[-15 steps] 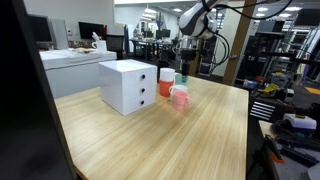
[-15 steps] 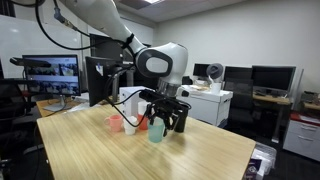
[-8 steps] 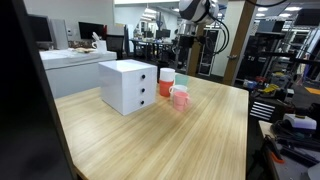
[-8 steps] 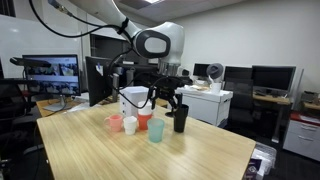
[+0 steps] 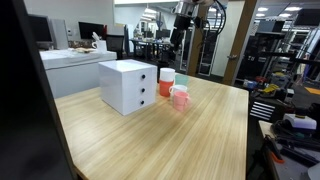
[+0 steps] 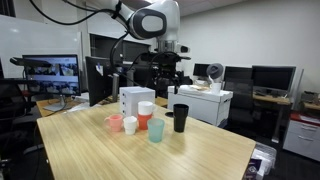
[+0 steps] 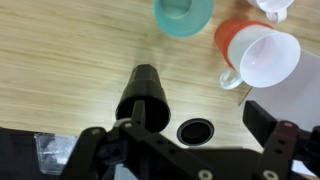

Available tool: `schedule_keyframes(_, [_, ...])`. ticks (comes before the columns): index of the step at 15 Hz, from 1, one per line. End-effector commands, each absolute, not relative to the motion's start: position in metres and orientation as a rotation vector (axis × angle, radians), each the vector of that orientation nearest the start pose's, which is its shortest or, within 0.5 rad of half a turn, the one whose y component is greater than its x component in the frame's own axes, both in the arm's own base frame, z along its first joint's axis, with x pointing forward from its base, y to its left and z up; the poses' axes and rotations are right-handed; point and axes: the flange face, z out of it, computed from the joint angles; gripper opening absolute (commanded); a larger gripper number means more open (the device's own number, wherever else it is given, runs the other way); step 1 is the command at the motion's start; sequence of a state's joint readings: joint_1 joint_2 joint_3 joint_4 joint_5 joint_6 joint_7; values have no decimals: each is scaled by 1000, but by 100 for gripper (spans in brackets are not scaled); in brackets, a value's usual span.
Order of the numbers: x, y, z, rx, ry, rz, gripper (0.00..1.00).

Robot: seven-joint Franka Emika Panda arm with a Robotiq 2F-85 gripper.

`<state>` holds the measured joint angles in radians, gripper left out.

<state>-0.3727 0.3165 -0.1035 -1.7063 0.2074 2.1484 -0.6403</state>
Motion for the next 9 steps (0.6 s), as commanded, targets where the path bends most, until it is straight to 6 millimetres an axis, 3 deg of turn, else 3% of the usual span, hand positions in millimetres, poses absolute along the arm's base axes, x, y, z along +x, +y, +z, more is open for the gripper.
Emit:
schedule_keyframes(1, [600, -286, 426, -3083, 14, -336, 100])
schedule_keyframes(8, [598, -270, 434, -3081, 66, -328, 100])
schedule_keyframes(9, [603, -276, 426, -3071, 29, -319, 100])
